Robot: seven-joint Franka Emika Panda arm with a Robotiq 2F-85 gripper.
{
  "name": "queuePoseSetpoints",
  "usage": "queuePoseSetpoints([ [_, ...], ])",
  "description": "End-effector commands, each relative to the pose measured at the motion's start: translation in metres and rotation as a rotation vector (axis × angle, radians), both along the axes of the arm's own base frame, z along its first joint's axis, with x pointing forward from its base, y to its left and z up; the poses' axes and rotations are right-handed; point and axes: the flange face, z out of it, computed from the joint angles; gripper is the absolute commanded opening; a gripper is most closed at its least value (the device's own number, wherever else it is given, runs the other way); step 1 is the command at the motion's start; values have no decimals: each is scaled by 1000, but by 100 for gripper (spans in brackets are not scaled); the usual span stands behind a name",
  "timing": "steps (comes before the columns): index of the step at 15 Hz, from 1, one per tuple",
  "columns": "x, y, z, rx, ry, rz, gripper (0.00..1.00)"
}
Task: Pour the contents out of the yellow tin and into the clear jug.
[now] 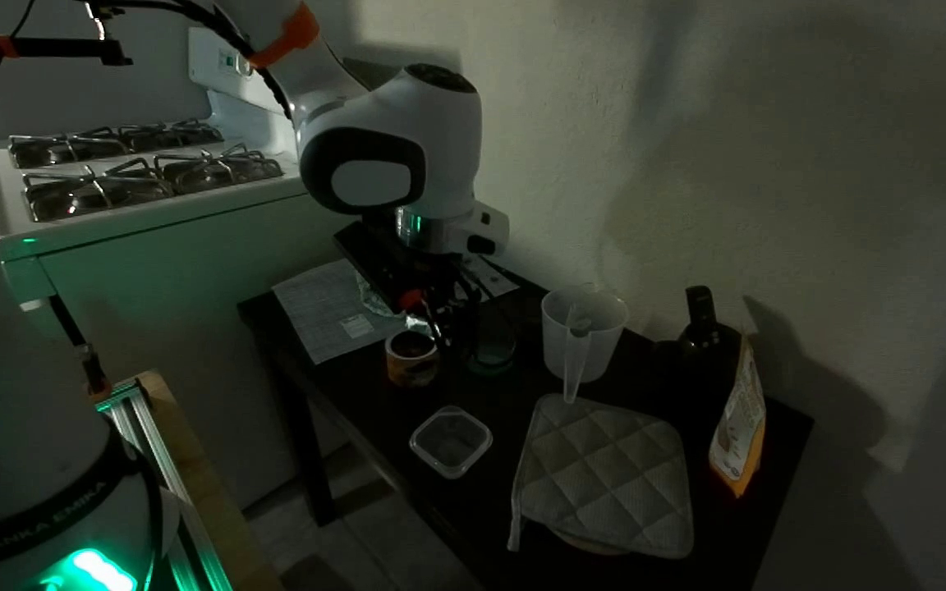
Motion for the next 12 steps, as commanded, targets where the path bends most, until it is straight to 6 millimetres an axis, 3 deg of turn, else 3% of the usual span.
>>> queuePoseSetpoints([
  [1, 10, 5, -30, -12, 19, -48, 86],
  [2, 10, 7, -36, -11, 27, -50, 87],
  [4, 12, 13, -46, -12, 50, -52, 81],
  [6, 15, 17, -53, -10, 57, -53, 68],
  [7, 18, 19, -55, -8, 56, -56, 72],
  [12, 25, 21, -66, -9, 61, -71, 28],
])
